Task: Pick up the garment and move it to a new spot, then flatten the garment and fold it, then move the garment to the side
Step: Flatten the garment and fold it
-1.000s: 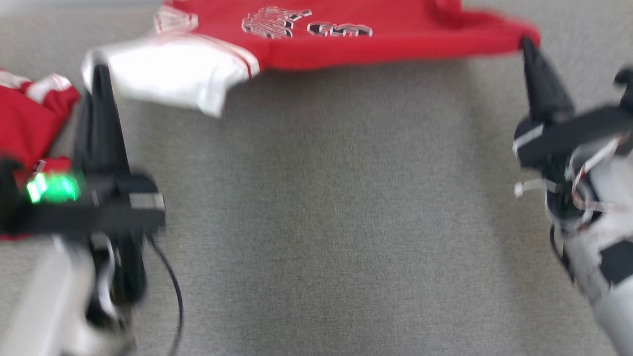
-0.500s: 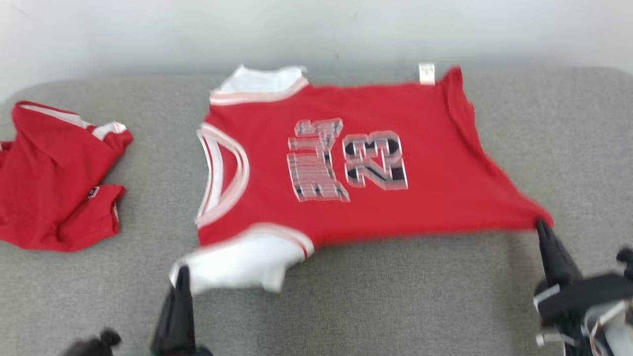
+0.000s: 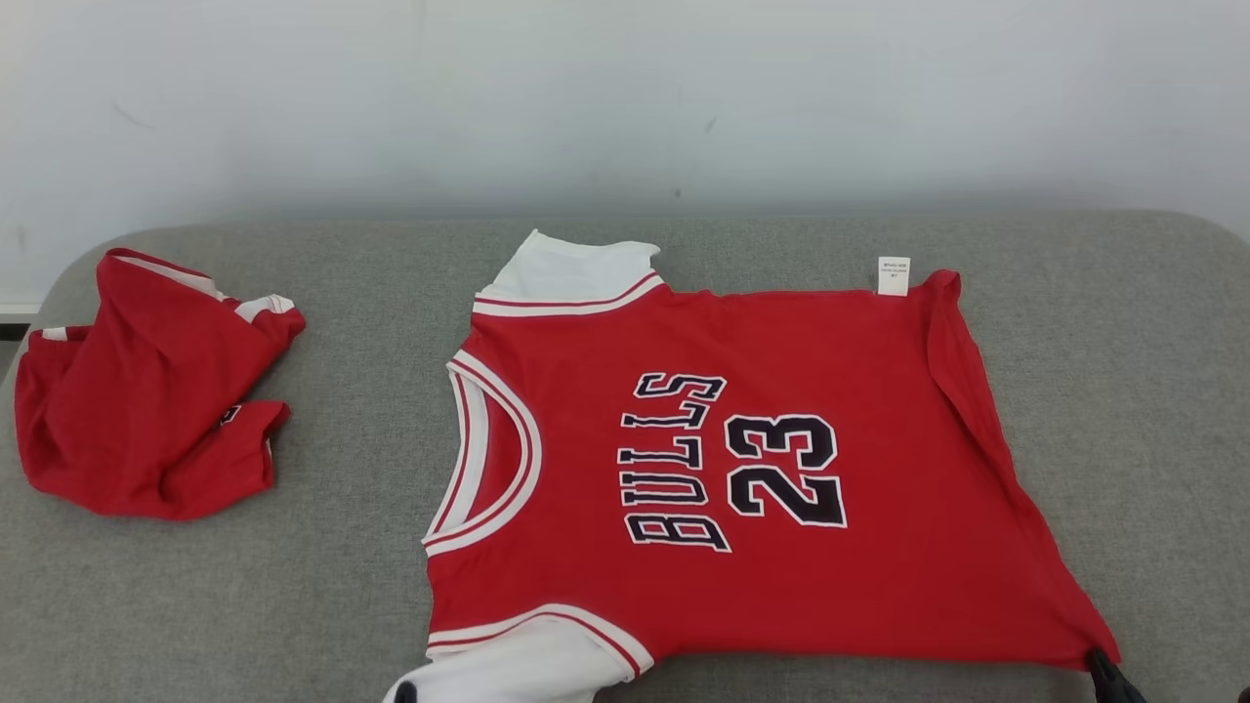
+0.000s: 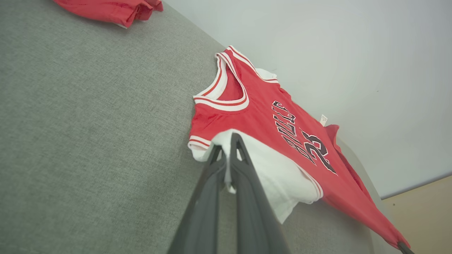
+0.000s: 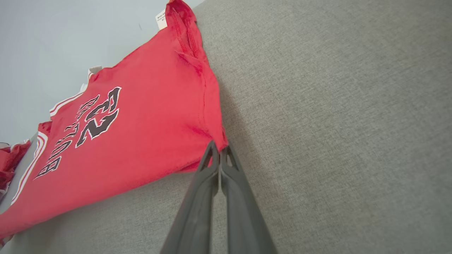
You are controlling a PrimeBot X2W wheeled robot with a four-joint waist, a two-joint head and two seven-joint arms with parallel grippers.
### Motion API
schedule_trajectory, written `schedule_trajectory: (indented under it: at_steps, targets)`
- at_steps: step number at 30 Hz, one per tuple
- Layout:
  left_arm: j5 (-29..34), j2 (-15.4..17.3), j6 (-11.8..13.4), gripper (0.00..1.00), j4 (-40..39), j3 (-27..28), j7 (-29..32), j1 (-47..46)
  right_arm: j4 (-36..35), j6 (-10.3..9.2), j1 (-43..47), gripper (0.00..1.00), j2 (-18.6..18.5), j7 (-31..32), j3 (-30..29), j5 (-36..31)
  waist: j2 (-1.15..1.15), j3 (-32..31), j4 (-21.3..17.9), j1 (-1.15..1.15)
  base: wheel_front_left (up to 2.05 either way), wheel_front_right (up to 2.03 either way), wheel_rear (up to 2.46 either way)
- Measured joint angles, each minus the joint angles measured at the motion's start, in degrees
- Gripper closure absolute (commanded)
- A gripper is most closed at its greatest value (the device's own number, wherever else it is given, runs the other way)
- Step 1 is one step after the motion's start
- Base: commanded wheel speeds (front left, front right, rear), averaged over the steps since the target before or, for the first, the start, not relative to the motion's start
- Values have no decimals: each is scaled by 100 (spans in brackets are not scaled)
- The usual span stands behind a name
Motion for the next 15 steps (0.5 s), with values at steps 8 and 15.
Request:
schedule_trajectory:
  at_steps: [8,15]
  targets:
    - [108,116,-205,100,178,-100,23,-179,-553,0,131,100,491,567,-260,-453,0,86,-13,1,0,0,0]
    - [381,337,-353,100,287,-219,394,-1151,-695,0,-551,100,581,1018,-299,-428,0,226,-145,1,0,0,0]
